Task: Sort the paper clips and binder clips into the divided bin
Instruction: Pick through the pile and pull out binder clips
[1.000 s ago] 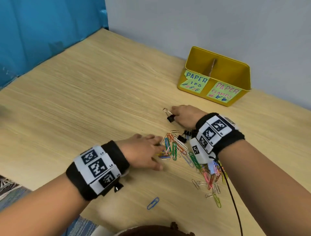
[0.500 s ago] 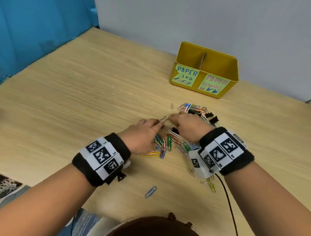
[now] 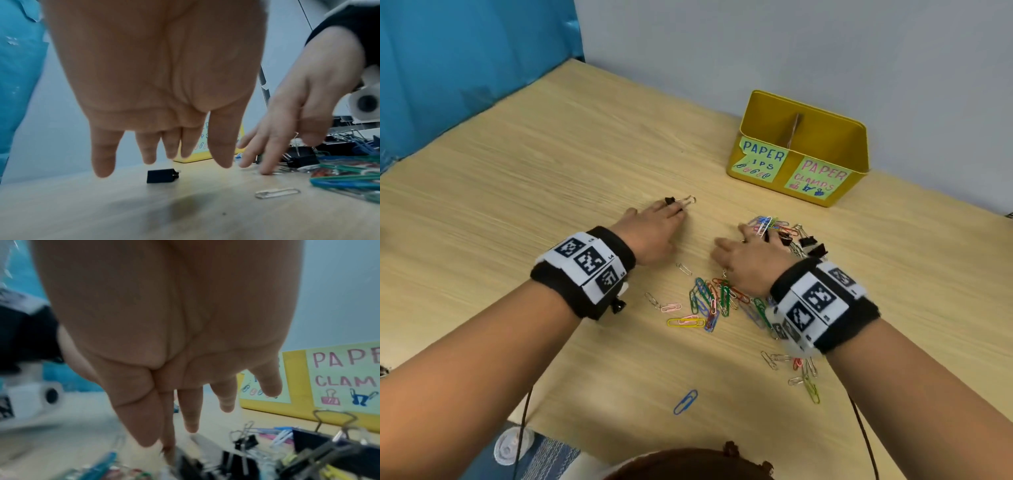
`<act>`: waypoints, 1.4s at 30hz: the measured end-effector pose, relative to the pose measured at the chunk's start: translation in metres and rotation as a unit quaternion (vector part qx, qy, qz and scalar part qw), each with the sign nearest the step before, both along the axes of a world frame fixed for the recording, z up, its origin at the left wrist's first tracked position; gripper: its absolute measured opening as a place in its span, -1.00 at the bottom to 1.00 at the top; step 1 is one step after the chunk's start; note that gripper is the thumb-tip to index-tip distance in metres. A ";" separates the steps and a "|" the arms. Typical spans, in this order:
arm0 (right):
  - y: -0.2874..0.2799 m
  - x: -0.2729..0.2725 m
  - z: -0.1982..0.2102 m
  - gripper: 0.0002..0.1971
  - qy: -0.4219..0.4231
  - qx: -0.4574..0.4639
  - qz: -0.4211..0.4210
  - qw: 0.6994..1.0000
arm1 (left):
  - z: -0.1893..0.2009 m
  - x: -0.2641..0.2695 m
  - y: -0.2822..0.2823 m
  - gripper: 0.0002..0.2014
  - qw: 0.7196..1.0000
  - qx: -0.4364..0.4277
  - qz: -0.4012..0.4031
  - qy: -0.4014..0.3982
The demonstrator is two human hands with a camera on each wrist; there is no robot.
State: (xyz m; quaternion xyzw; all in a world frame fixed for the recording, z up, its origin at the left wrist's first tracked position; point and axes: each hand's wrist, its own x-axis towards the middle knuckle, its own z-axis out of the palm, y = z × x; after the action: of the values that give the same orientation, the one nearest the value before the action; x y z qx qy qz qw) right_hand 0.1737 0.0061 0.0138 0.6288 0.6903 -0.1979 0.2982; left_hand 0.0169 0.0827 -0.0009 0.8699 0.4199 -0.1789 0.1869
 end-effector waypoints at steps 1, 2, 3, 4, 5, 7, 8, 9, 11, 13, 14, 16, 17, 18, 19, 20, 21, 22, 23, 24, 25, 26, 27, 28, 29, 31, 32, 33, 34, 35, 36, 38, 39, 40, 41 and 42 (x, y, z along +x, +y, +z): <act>-0.008 -0.002 0.001 -0.44 0.014 -0.002 0.007 1.000 | -0.001 -0.002 -0.001 -0.28 1.000 0.007 0.007 -0.027; -0.016 -0.002 0.002 -0.45 0.036 0.010 0.001 0.999 | -0.003 -0.004 -0.005 -0.25 0.999 0.014 0.019 -0.048; -0.023 -0.001 0.003 -0.48 0.067 0.047 -0.015 0.997 | -0.004 -0.007 -0.010 -0.23 0.998 0.018 0.032 -0.055; -0.030 0.002 0.005 -0.51 0.098 0.103 -0.043 0.989 | -0.004 -0.009 -0.017 -0.26 0.998 0.016 0.044 -0.049; -0.035 0.005 0.007 -0.55 0.130 0.159 -0.084 0.975 | -0.004 -0.011 -0.024 -0.31 0.998 0.010 0.052 -0.036; -0.043 0.009 0.008 -0.60 0.167 0.187 -0.158 0.955 | -0.006 -0.010 -0.040 -0.46 0.999 0.005 0.038 -0.004; -0.045 0.008 0.006 -0.60 0.169 0.161 -0.174 0.957 | -0.007 -0.007 -0.049 -0.51 1.000 0.009 0.022 0.004; -0.046 0.005 0.003 -0.59 0.166 0.134 -0.180 0.960 | -0.008 -0.003 -0.057 -0.53 1.000 0.009 0.005 0.000; -0.046 -0.002 -0.007 -0.50 0.152 0.128 -0.174 0.965 | -0.013 0.008 -0.069 -0.54 0.999 -0.008 -0.028 -0.029; -0.046 -0.007 -0.015 -0.47 0.141 0.142 -0.153 0.968 | -0.015 0.013 -0.072 -0.53 0.996 -0.027 -0.049 -0.067; -0.048 -0.009 -0.017 -0.47 0.148 0.140 -0.146 0.968 | -0.014 0.012 -0.071 -0.52 0.994 -0.043 -0.045 -0.087; -0.055 -0.006 -0.013 -0.47 0.188 0.132 -0.157 0.961 | -0.010 -0.001 -0.070 -0.45 0.990 -0.071 -0.013 -0.125; -0.061 -0.002 -0.009 -0.49 0.205 0.134 -0.177 0.953 | -0.008 -0.009 -0.072 -0.36 0.989 -0.072 -0.013 -0.132; -0.069 0.003 -0.005 -0.50 0.214 0.142 -0.196 0.946 | -0.005 -0.018 -0.078 -0.23 0.991 -0.059 -0.030 -0.117; -0.078 0.007 -0.002 -0.50 0.215 0.148 -0.212 0.942 | -0.003 -0.025 -0.087 -0.12 0.994 -0.032 -0.056 -0.086; -0.087 0.011 -0.001 -0.48 0.206 0.142 -0.224 0.942 | -0.001 -0.029 -0.097 -0.05 0.995 -0.004 -0.082 -0.053; -0.095 0.013 -0.002 -0.45 0.191 0.128 -0.232 0.945 | -0.001 -0.030 -0.109 -0.03 0.994 0.014 -0.104 -0.030; -0.099 0.012 -0.004 -0.41 0.178 0.113 -0.240 0.948 | -0.003 -0.028 -0.118 -0.05 0.993 0.016 -0.117 -0.021; -0.102 0.008 -0.007 -0.38 0.178 0.108 -0.247 0.946 | -0.006 -0.025 -0.126 -0.09 0.992 0.010 -0.126 -0.019; -0.101 0.003 -0.010 -0.38 0.187 0.114 -0.251 0.943 | -0.008 -0.021 -0.131 -0.13 0.991 0.005 -0.133 -0.020; -0.098 -0.003 -0.012 -0.40 0.201 0.126 -0.247 0.940 | -0.010 -0.017 -0.133 -0.19 0.991 0.007 -0.132 -0.026; -0.093 -0.008 -0.015 -0.43 0.214 0.139 -0.237 0.937 | -0.011 -0.013 -0.132 -0.26 0.992 0.017 -0.120 -0.035; -0.089 -0.013 -0.016 -0.43 0.227 0.147 -0.227 0.936 | -0.012 -0.010 -0.128 -0.32 0.994 0.031 -0.099 -0.045; -0.084 -0.016 -0.017 -0.43 0.240 0.154 -0.221 0.933 | -0.012 -0.007 -0.122 -0.35 0.994 0.047 -0.080 -0.052; -0.081 -0.016 -0.016 -0.43 0.248 0.162 -0.225 0.928 | -0.011 -0.006 -0.114 -0.36 0.995 0.064 -0.062 -0.055; -0.077 -0.012 -0.012 -0.43 0.255 0.194 -0.248 0.914 | -0.006 -0.010 -0.096 -0.30 0.993 0.102 -0.029 -0.053; -0.077 -0.009 -0.012 -0.39 0.253 0.201 -0.259 0.910 | -0.005 -0.014 -0.088 -0.23 0.993 0.111 -0.008 -0.048; -0.077 -0.005 -0.012 -0.31 0.241 0.192 -0.267 0.913 | -0.004 -0.019 -0.082 -0.14 0.993 0.106 0.016 -0.040; -0.077 -0.003 -0.012 -0.20 0.223 0.166 -0.270 0.922 | -0.005 -0.024 -0.078 -0.06 0.996 0.081 0.032 -0.030; -0.077 -0.003 -0.014 -0.10 0.203 0.137 -0.269 0.932 | -0.007 -0.026 -0.076 0.02 0.998 0.047 0.037 -0.021; -0.075 -0.006 -0.015 -0.02 0.185 0.117 -0.261 0.940 | -0.009 -0.026 -0.075 0.08 0.999 0.016 0.032 -0.013; -0.070 -0.016 -0.020 0.06 0.166 0.113 -0.229 0.952 | -0.012 -0.019 -0.076 0.09 1.000 -0.015 0.019 -0.015; -0.067 -0.023 -0.022 0.07 0.164 0.121 -0.207 0.957 | -0.014 -0.013 -0.075 0.06 0.999 -0.024 0.020 -0.027; -0.063 -0.029 -0.025 0.04 0.165 0.130 -0.187 0.960 | -0.015 -0.007 -0.075 -0.01 0.998 -0.033 0.025 -0.044; -0.060 -0.033 -0.027 -0.01 0.171 0.135 -0.173 0.960 | -0.016 -0.002 -0.075 -0.08 0.997 -0.043 0.030 -0.063; -0.057 -0.034 -0.028 -0.09 0.182 0.137 -0.169 0.959 | -0.016 0.003 -0.074 -0.15 0.994 -0.054 0.038 -0.084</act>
State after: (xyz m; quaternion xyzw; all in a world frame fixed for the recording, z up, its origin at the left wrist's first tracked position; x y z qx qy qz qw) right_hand 0.1394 -0.0509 -0.0142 0.7245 0.6370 -0.2603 0.0401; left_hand 0.0197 0.0089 -0.0171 0.8541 0.4248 -0.1207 0.2747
